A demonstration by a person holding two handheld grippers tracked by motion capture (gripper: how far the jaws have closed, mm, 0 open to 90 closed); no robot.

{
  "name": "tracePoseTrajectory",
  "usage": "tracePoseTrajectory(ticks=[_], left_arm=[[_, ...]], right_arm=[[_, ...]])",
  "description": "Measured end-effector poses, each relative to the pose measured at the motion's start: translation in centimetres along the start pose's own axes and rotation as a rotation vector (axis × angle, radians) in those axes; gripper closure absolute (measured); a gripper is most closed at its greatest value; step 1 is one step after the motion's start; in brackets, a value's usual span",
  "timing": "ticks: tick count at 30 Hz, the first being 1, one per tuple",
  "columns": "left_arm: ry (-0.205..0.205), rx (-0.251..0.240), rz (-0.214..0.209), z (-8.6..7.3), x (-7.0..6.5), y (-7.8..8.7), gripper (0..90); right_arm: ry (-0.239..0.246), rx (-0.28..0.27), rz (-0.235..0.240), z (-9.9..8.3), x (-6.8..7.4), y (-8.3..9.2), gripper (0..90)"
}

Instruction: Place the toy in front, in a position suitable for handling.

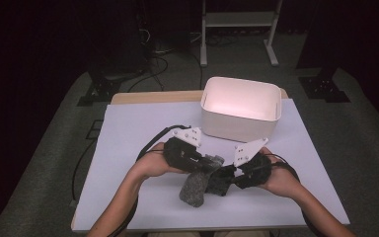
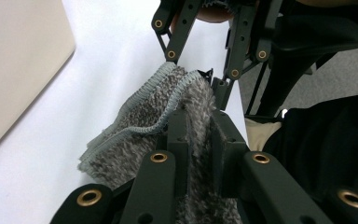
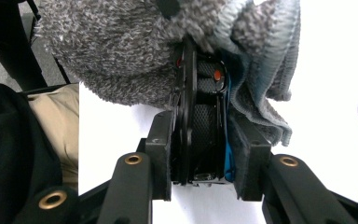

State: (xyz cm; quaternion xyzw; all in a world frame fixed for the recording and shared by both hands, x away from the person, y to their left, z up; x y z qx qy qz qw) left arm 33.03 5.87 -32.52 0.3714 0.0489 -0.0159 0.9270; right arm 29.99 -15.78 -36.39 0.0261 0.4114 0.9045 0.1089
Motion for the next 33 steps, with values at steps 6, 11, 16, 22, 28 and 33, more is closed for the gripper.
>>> tracePoseTrajectory(ticks=[6, 11, 16, 22, 28, 33], left_arm=[[-0.007, 0.003, -0.013, 0.2, 0.0, -0.5, 79.9], [-0.008, 0.016, -0.016, 0.2, -0.1, -1.0, 79.2], [0.005, -0.002, -0.043, -0.6, 0.1, -0.8, 79.2], [0.017, -0.013, -0.013, -1.4, 0.2, 0.1, 80.1], [0.041, -0.027, -0.006, -2.4, 0.1, 0.4, 80.1], [0.035, -0.028, -0.013, -2.2, 0.0, 0.1, 80.1]], right_arm=[[-0.028, 0.037, -0.002, -0.1, -0.1, 0.0, 58.4], [-0.013, 0.074, -0.001, -0.1, 0.0, -0.8, 59.8], [0.01, 0.074, -0.004, 0.0, 0.2, -0.7, 61.3], [0.042, 0.018, 0.003, 1.4, -0.1, 0.0, 65.0], [0.079, 0.117, 0.009, 3.5, -0.1, -0.7, 64.0], [0.082, 0.169, -0.019, 2.8, 0.3, -2.0, 59.7]])
Point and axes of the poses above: each handheld gripper's, and its own axes: y roughly backward along the jaws, z roughly out of its top, x roughly to its left, the point moved 1 cm from there along -y, roughly forward along the jaws, and after that the axes turned 3 degrees about x, right-handed, at the moved point
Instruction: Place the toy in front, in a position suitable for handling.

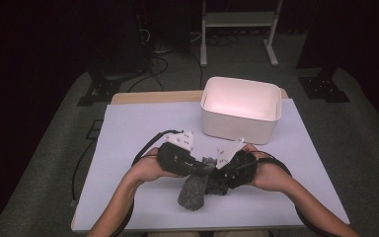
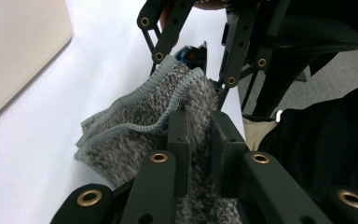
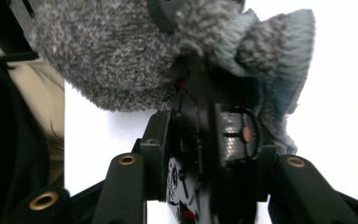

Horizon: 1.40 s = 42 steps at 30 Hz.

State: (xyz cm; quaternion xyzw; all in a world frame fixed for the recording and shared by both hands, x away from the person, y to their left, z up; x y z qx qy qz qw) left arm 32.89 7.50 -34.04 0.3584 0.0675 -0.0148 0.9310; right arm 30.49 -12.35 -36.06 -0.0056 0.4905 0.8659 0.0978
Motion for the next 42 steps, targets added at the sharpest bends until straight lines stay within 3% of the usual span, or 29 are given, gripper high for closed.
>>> tracePoseTrajectory(ticks=[2, 7, 10, 16, 23, 25, 27, 42], left_arm=[[0.0, 0.009, 0.008, 0.0, 0.1, -0.2, 80.1], [0.016, 0.036, 0.003, -0.3, 0.2, -1.0, 80.1], [0.015, 0.045, -0.009, -0.3, 0.4, -1.7, 80.1], [-0.001, 0.048, -0.019, 0.3, 0.4, -2.6, 80.0], [-0.016, 0.062, -0.051, 0.9, 0.2, -5.1, 80.1], [-0.024, 0.06, -0.055, 1.4, 0.1, -5.9, 80.1], [-0.038, 0.09, -0.046, 1.6, 0.0, -6.6, 80.2], [-0.073, 0.22, -0.018, 3.3, -0.2, -9.8, 80.5]], right_arm=[[-0.028, -0.01, 0.014, -0.3, -0.2, 0.1, 59.4], [-0.058, 0.015, -0.002, -1.1, -0.8, 0.4, 53.9], [-0.094, -0.009, 0.011, -1.8, -1.1, 0.6, 58.2], [-0.052, 0.0, 0.013, -2.4, -0.6, 1.0, 60.3], [0.01, 0.063, 0.01, -2.8, 0.1, 1.4, 60.7], [0.016, 0.076, 0.007, -3.3, 0.3, 1.6, 60.8], [0.004, 0.072, 0.002, -4.0, 0.4, 1.8, 60.9], [-0.149, -0.107, 0.021, -11.6, 1.0, 1.9, 60.2]])
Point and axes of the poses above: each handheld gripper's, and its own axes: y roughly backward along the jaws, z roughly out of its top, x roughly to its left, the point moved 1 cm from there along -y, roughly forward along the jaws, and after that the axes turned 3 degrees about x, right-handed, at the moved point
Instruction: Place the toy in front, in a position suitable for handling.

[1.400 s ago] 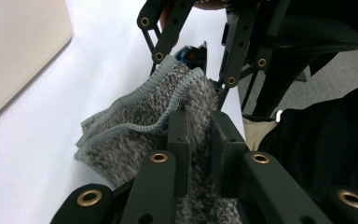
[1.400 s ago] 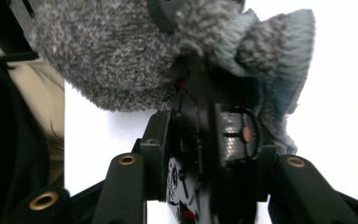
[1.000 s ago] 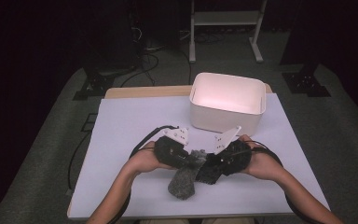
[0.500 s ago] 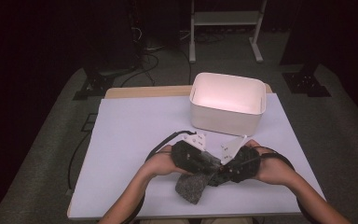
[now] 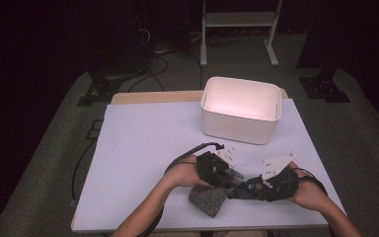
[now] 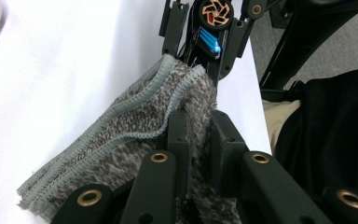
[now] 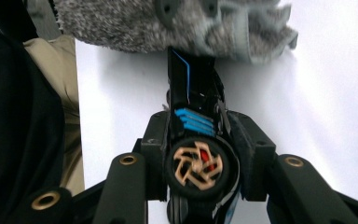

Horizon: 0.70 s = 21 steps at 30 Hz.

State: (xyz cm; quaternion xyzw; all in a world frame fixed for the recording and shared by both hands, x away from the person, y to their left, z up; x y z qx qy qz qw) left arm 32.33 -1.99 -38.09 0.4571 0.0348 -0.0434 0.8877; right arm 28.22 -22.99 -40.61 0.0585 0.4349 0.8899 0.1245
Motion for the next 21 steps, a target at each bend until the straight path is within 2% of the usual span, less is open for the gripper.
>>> tracePoseTrajectory(ticks=[4, 7, 10, 13, 16, 17, 18, 21], left_arm=[[-0.017, 0.02, -0.008, 0.6, -0.1, -0.8, 80.6], [-0.01, 0.023, -0.01, 0.8, -0.1, -0.8, 80.7], [-0.01, 0.025, -0.006, 0.8, -0.1, -0.8, 80.6], [-0.011, 0.027, 0.0, 0.8, -0.1, -0.7, 80.6], [-0.012, 0.03, -0.01, 0.8, 0.0, -0.7, 80.6], [-0.014, 0.027, -0.012, 0.8, -0.1, -0.8, 80.6], [-0.014, 0.029, -0.012, 0.7, -0.1, -0.7, 80.6], [-0.009, 0.025, -0.011, 0.7, -0.2, -0.7, 80.5]], right_arm=[[-0.039, -0.012, 0.013, -2.0, -0.2, -0.6, 59.3], [-0.069, -0.031, 0.02, -2.6, -0.2, -0.7, 59.1], [-0.067, -0.023, 0.032, -2.3, -0.3, -0.7, 56.4], [-0.056, 0.01, 0.039, -1.8, -0.4, -0.7, 52.0], [-0.035, 0.033, 0.029, -1.4, -0.3, -0.8, 49.6], [-0.028, 0.045, -0.004, -1.2, -0.2, -0.8, 43.9], [-0.018, 0.058, -0.021, -1.2, -0.3, -0.9, 44.2], [-0.027, 0.078, 0.002, -1.0, -0.4, -1.8, 43.9]])
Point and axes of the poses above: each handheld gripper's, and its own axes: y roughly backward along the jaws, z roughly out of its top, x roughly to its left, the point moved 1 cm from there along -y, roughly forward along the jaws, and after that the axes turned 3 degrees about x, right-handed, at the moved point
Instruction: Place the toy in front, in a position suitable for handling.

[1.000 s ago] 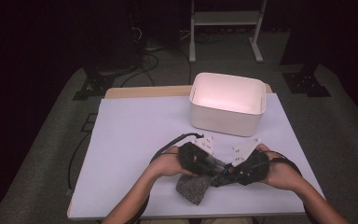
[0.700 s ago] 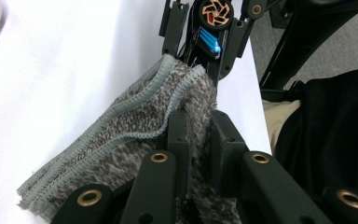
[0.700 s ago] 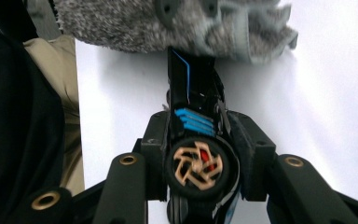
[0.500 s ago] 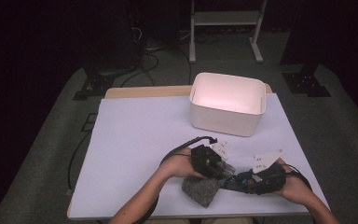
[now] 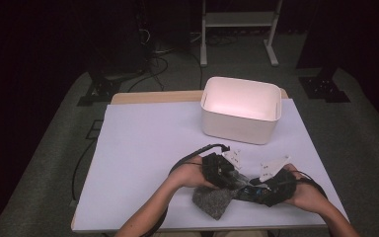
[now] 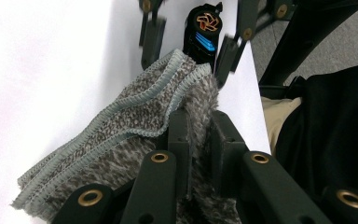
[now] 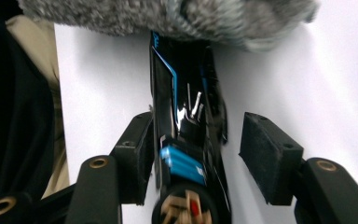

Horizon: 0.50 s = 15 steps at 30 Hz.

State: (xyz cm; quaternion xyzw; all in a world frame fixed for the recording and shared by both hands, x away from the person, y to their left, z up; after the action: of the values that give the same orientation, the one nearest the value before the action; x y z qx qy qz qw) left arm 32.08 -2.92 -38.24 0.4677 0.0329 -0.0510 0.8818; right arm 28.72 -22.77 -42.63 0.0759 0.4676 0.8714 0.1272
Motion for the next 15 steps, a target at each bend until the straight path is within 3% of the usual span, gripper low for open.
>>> tracePoseTrajectory(ticks=[2, 4, 6, 9, 12, 15], left_arm=[[-0.004, -0.001, -0.001, 0.0, 0.1, 0.0, 80.5], [-0.007, 0.005, 0.002, 0.0, 0.0, 0.1, 80.4], [-0.014, 0.012, 0.007, 0.1, -0.1, 0.3, 80.4], [-0.014, 0.019, 0.015, 0.0, -0.1, 0.9, 80.4], [-0.006, 0.018, 0.037, -0.7, -0.2, 2.1, 80.4], [0.022, 0.014, 0.068, -2.0, -0.2, 3.6, 80.4]], right_arm=[[0.009, 0.021, 0.011, 0.3, 0.1, -0.8, 44.6], [0.021, 0.044, 0.017, 0.7, 0.0, -1.5, 54.7], [0.064, 0.046, 0.013, 1.0, 0.0, -1.7, 55.3], [0.065, 0.025, 0.024, 1.2, -0.2, -1.9, 55.5], [0.056, -0.006, 0.073, 2.0, -0.5, -2.5, 55.5], [0.094, -0.015, 0.082, 3.9, -0.9, -3.6, 55.4]])
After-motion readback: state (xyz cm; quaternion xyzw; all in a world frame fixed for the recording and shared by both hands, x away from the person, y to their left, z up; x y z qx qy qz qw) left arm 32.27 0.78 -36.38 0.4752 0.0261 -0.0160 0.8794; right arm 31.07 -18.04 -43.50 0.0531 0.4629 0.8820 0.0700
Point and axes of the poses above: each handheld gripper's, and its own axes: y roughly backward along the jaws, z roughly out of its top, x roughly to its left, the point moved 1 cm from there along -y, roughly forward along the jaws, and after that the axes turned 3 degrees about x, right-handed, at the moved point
